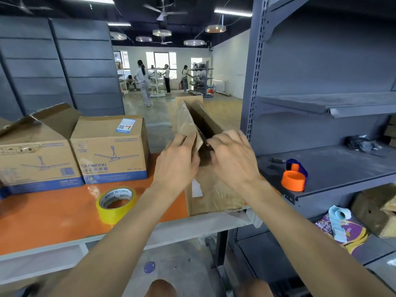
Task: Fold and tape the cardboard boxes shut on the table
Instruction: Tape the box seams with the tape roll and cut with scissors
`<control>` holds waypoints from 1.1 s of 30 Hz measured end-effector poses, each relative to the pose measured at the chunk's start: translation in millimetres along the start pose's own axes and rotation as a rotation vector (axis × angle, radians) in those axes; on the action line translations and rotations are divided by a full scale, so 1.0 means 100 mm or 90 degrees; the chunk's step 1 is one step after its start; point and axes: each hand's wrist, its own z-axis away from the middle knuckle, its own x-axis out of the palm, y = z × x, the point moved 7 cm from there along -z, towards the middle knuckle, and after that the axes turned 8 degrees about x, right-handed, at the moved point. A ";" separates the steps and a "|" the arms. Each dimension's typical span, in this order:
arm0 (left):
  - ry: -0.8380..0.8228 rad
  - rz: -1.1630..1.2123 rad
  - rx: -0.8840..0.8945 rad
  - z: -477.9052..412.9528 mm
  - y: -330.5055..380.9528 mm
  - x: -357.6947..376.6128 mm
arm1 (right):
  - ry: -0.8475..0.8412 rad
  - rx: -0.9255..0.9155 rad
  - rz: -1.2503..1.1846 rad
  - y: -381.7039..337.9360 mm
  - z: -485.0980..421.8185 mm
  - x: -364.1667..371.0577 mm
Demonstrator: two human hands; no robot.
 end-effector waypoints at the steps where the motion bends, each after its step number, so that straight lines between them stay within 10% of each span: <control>1: -0.003 -0.004 0.008 0.02 0.01 0.02 | -0.002 0.004 0.049 0.01 0.01 0.02; 16: 0.008 0.052 0.005 0.06 0.03 0.09 | 0.188 0.105 -0.285 0.61 0.44 -0.26; 24: 0.042 0.052 0.001 0.04 0.08 0.17 | -0.373 0.279 -0.089 1.29 0.85 0.98; 33: 0.057 -0.051 -0.003 0.09 -0.04 0.24 | -0.382 0.253 0.099 1.29 0.79 1.16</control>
